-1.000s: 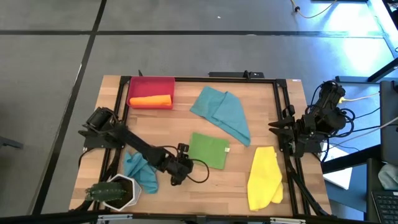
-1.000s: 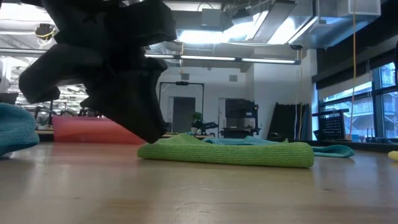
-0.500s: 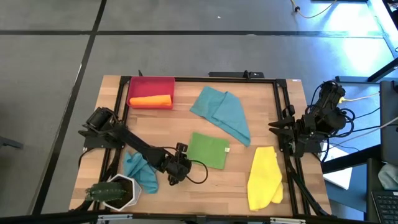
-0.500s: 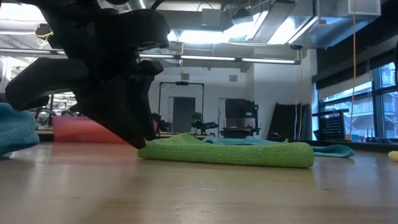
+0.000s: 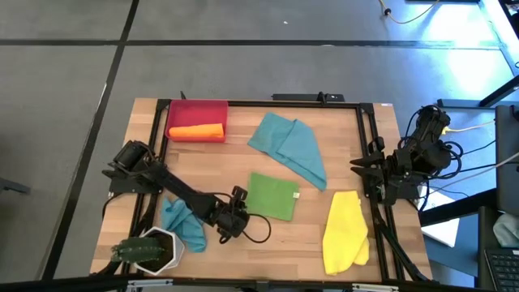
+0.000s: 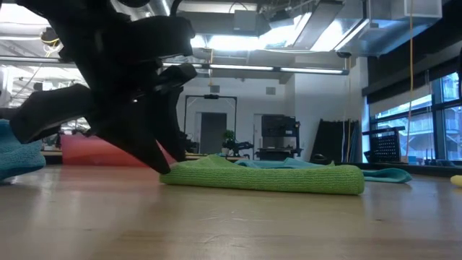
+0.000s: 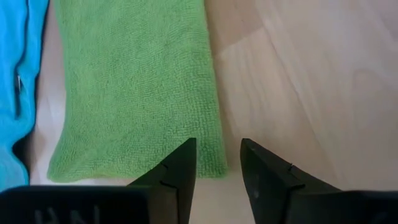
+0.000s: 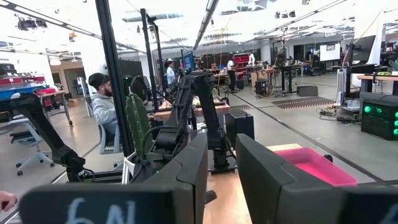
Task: Roll microfiber towels into tight, uniform cylinder then place into a basket
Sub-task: Roll the green microfiber towel
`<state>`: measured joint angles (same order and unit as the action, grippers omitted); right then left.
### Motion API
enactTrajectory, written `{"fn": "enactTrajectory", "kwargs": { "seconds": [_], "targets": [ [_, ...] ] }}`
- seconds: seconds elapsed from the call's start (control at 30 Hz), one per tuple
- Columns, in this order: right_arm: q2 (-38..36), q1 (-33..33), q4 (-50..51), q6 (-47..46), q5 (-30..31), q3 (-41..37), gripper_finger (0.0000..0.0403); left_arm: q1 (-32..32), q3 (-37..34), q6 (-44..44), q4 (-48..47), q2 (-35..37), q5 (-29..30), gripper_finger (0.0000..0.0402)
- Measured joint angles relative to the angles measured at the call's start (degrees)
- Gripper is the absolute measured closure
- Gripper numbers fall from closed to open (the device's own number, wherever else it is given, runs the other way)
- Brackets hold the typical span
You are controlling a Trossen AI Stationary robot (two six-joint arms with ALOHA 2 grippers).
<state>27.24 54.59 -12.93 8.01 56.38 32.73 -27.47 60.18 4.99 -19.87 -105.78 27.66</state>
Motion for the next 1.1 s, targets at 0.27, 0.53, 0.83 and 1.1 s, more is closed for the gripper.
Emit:
{"fn": "enactTrajectory", "kwargs": {
  "seconds": [0.27, 0.53, 0.83, 1.1],
  "targets": [
    [0.00, 0.00, -0.01, -0.02, 0.00, 0.00, 0.0317, 0.99, 0.00, -1.44, 0.18, 0.00, -0.42, 0.0243],
    [-0.02, 0.00, -0.02, -0.02, 0.00, 0.00, 0.0317, 1.07, 0.00, -1.70, 0.13, 0.00, 0.48, 0.0200],
    [-0.01, 0.00, -0.01, 0.00, 0.00, 0.00, 0.0317, 1.05, 0.00, -0.34, -0.89, 0.00, 1.57, 0.0195],
    [0.00, 0.00, 0.00, 0.00, 0.00, 0.00, 0.0317, 1.10, -2.26, -0.41, -0.36, 0.00, 2.12, 0.0195]
  ]
}}
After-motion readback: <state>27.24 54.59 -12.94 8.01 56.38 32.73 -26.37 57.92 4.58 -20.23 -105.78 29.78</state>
